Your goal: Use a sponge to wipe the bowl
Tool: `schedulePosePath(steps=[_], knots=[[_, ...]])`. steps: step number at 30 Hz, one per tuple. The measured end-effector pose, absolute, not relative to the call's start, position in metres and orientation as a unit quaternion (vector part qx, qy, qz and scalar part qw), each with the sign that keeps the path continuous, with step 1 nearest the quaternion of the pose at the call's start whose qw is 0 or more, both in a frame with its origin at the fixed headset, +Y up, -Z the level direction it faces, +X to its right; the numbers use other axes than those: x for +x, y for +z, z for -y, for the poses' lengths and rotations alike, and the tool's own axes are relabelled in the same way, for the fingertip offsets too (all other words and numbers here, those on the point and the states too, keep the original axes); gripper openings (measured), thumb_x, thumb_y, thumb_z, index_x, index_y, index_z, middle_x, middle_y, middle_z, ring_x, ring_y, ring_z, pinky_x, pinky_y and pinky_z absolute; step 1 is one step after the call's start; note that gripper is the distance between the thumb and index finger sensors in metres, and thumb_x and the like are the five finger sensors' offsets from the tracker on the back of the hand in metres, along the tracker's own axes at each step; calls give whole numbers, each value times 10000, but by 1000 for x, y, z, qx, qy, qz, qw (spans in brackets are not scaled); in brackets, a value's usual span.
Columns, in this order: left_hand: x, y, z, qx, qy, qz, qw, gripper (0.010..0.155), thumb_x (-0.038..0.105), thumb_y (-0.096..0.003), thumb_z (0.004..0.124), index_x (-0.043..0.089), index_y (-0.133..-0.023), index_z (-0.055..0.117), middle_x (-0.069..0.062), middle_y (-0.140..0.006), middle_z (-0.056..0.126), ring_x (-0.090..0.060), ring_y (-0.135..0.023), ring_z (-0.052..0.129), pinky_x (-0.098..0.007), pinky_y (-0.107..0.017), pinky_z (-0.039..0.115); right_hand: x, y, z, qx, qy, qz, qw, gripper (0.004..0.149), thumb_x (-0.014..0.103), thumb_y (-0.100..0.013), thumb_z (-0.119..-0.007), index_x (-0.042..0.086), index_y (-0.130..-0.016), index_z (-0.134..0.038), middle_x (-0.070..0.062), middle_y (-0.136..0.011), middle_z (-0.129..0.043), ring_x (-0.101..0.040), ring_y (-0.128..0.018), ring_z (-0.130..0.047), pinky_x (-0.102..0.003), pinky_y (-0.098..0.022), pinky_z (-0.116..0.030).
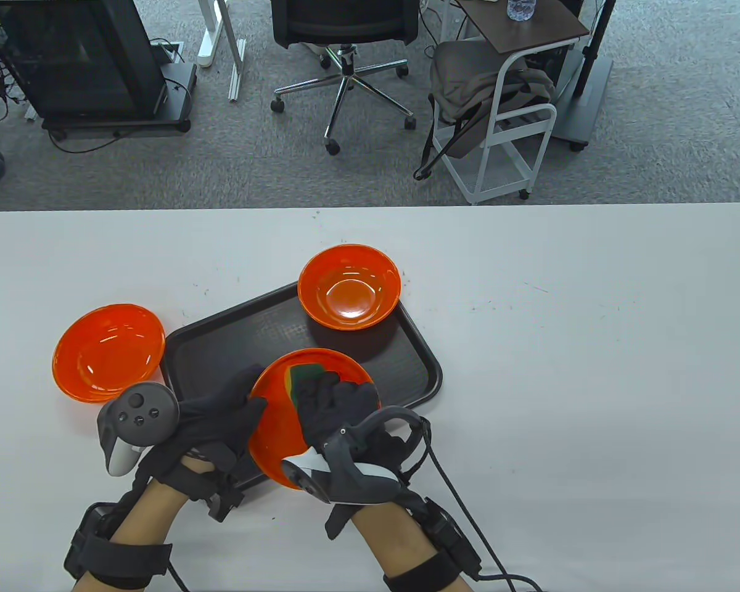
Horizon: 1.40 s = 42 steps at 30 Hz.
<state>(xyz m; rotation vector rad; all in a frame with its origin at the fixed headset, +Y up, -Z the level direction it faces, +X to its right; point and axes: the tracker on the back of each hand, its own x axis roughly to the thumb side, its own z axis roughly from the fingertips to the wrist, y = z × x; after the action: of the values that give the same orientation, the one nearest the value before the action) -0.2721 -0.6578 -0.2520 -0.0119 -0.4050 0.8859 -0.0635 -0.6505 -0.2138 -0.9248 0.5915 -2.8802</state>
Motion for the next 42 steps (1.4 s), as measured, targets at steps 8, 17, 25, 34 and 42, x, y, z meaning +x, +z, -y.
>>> schedulePosePath(steps=[8,17,25,34,42], knots=[[-267,-249,658,39,407,204,890,552,434,-517,784,171,-995,704,-60,-402,967,-103,-109,998,-326,-142,915,-58,-216,658,-359,-904,-159,-167,524,347,-533,-767,39,-923,-599,-239,-861,-847,-344,-630,-924,-557,-472,-741],[-283,-250,652,87,414,175,889,547,436,-515,785,178,-992,716,-56,-405,969,-108,-106,997,-338,-158,914,-71,-209,658,-418,-885,-118,-167,507,336,-534,-769,87,-942,-601,-218,-902,-830,-353,-675,-892,-573,-498,-718],[-307,-255,644,114,410,144,893,543,432,-512,795,170,-984,729,-62,-397,968,-115,-101,991,-345,-158,910,-80,-204,655,-426,-897,-92,-74,487,318,-531,-770,141,-957,-616,-196,-954,-803,-381,-746,-832,-602,-532,-677],[-329,-261,644,109,449,111,880,548,425,-511,799,148,-978,729,-68,-383,966,-111,-88,986,-341,-145,909,-73,-201,643,-371,-918,-123,66,477,307,-529,-776,174,-962,-628,-204,-999,-747,-403,-799,-778,-624,-554,-645],[-331,-262,647,95,471,106,871,551,423,-512,797,129,-973,724,-67,-372,963,-101,-65,981,-334,-133,909,-61,-206,639,-322,-924,-175,106,470,304,-528,-778,184,-960,-635,-202,-1003,-747,-404,-796,-776,-619,-549,-649]])
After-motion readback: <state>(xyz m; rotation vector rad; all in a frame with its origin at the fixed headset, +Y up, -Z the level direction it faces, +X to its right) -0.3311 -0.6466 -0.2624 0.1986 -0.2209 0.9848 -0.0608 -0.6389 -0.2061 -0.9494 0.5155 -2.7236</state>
